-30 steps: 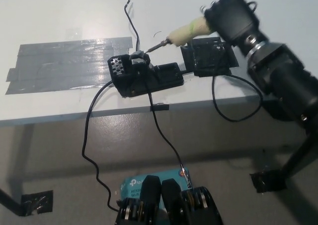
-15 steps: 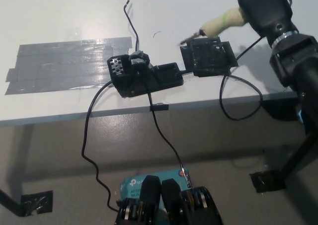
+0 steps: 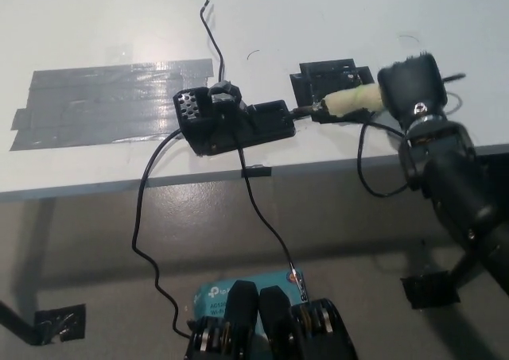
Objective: The robot uses its right hand to grab the soldering gun kept on the middle of the table and pulls it out of its base and keep it on the right side of the base
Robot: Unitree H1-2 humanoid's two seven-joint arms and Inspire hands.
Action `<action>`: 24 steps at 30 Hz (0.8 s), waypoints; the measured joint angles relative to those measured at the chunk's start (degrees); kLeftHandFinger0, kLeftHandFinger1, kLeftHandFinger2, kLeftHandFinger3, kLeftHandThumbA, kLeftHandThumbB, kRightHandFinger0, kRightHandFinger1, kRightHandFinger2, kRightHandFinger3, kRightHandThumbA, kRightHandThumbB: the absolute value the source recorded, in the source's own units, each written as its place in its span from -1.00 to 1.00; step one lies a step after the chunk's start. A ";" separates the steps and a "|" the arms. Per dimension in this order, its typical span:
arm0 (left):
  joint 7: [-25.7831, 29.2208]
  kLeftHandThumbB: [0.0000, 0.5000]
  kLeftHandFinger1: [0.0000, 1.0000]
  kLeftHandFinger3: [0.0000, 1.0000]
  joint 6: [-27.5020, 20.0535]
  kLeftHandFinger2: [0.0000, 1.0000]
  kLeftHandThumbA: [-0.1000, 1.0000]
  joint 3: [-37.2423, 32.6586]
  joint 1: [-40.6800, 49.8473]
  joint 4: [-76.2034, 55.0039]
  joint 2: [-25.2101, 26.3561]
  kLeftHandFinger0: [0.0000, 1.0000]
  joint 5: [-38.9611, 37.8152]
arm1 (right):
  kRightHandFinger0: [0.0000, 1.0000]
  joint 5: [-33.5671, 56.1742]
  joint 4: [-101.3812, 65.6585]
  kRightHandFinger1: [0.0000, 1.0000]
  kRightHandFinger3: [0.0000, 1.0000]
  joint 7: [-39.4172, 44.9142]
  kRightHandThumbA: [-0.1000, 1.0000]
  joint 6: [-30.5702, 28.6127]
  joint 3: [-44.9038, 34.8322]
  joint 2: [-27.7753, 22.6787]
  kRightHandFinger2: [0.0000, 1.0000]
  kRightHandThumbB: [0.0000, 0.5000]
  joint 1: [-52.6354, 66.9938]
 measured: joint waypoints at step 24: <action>-0.49 -0.03 -0.04 0.65 0.43 0.29 0.23 -0.15 -1.00 -0.03 0.08 -0.27 0.82 | 1.00 3.94 -2.25 1.00 1.00 22.06 0.18 -0.16 2.26 -4.39 1.00 1.00 -3.70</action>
